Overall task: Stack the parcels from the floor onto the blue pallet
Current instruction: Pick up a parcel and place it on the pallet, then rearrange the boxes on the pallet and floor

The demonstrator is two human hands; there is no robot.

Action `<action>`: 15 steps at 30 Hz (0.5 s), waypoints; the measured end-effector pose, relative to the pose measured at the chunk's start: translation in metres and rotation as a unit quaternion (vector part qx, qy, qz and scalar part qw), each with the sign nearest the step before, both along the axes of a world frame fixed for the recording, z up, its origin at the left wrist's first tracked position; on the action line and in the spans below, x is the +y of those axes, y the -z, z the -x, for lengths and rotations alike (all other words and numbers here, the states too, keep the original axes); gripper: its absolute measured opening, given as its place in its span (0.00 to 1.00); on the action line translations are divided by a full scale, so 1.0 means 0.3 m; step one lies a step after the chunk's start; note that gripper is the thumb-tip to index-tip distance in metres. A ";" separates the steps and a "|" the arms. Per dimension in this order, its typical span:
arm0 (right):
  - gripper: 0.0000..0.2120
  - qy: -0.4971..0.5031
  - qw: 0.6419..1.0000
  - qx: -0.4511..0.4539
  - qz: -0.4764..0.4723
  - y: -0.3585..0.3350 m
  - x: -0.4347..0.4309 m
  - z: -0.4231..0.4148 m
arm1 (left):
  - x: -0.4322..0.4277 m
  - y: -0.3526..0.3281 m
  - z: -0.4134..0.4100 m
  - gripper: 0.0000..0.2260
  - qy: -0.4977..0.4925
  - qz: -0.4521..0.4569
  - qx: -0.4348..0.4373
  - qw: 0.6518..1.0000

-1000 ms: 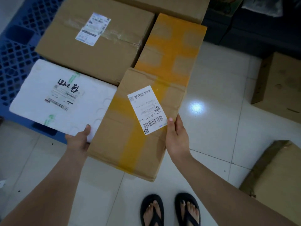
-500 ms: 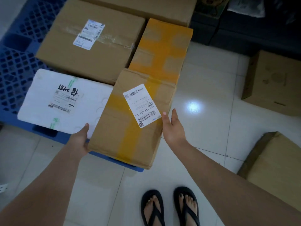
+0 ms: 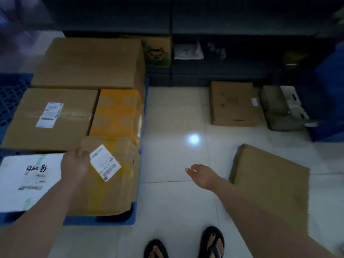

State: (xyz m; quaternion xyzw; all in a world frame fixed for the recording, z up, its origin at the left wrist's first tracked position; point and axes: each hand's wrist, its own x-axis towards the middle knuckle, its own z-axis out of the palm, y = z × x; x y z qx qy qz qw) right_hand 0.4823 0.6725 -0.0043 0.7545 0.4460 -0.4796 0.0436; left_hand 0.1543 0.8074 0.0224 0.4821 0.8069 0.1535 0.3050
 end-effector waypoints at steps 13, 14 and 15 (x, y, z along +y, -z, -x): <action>0.25 0.209 0.972 -0.052 0.090 -0.037 -0.615 -0.967 | -0.250 0.062 -1.200 0.10 0.304 0.079 -0.032 0.949; 0.24 0.234 0.967 -0.059 0.081 -0.031 -0.652 -1.019 | -0.278 0.083 -1.282 0.09 0.321 0.094 -0.038 0.942; 0.23 0.264 0.960 -0.061 0.070 -0.017 -0.687 -1.067 | -0.308 0.103 -1.362 0.09 0.338 0.112 -0.046 0.934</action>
